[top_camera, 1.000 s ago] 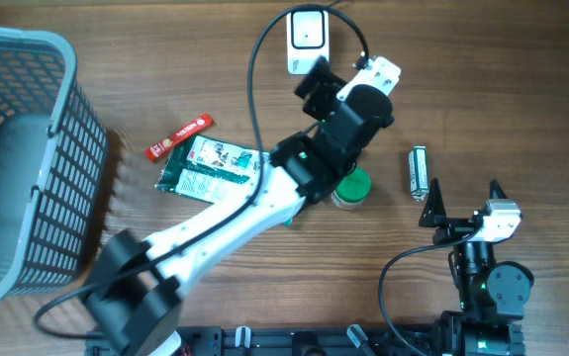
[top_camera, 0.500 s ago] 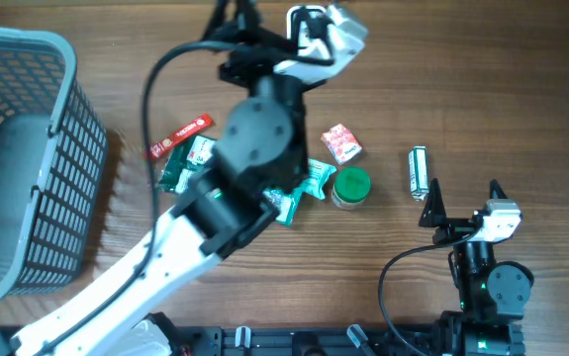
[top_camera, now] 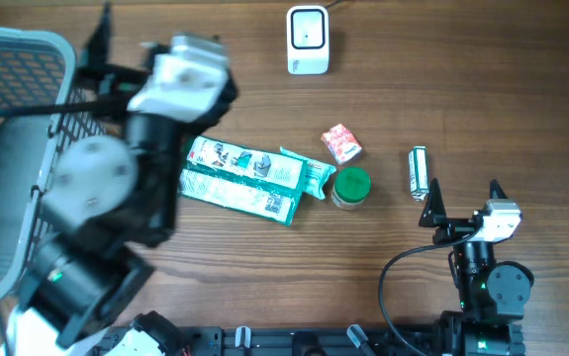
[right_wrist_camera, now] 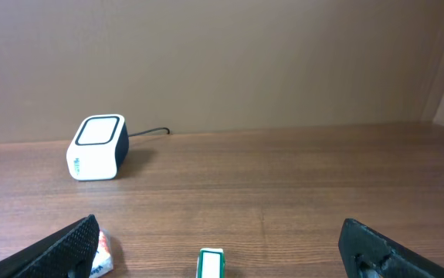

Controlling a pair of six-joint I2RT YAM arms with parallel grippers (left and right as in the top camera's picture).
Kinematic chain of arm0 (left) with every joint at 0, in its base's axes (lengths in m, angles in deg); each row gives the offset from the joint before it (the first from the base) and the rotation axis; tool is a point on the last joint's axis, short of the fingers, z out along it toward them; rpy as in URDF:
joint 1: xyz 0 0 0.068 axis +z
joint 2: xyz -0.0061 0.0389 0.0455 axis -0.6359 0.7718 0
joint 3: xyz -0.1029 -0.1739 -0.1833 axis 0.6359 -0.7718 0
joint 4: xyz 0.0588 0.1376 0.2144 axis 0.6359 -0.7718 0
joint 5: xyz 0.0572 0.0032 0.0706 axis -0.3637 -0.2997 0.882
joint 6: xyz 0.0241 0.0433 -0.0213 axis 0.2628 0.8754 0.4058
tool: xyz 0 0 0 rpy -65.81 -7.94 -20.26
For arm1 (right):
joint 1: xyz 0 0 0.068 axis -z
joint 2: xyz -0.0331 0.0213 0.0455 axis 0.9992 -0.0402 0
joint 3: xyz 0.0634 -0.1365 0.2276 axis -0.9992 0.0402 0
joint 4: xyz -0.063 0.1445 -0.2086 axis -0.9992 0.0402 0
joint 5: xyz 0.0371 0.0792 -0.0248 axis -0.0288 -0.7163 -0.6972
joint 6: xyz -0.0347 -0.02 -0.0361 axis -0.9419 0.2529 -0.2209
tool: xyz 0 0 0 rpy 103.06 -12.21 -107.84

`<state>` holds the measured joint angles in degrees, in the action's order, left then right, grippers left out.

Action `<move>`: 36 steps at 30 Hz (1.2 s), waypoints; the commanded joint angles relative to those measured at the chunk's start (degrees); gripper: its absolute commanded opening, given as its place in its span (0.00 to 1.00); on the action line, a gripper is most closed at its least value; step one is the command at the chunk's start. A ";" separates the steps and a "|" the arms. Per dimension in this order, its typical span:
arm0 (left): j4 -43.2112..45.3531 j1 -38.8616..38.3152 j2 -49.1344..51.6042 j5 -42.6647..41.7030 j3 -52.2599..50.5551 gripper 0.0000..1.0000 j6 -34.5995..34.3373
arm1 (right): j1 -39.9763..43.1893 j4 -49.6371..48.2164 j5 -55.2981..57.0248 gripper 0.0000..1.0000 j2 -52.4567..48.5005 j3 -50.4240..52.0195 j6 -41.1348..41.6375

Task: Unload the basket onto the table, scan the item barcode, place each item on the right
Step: 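Return the left arm to rest and raise the right arm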

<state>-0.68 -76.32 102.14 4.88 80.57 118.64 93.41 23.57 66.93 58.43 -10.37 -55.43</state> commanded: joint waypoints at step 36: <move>-11.72 32.81 -52.06 -46.56 -8.00 1.00 -18.05 | -0.11 47.89 -27.30 0.99 -25.03 -31.85 34.58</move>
<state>-12.05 -42.91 52.98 -40.56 72.97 101.12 93.39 65.03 28.98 38.59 -32.71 -12.20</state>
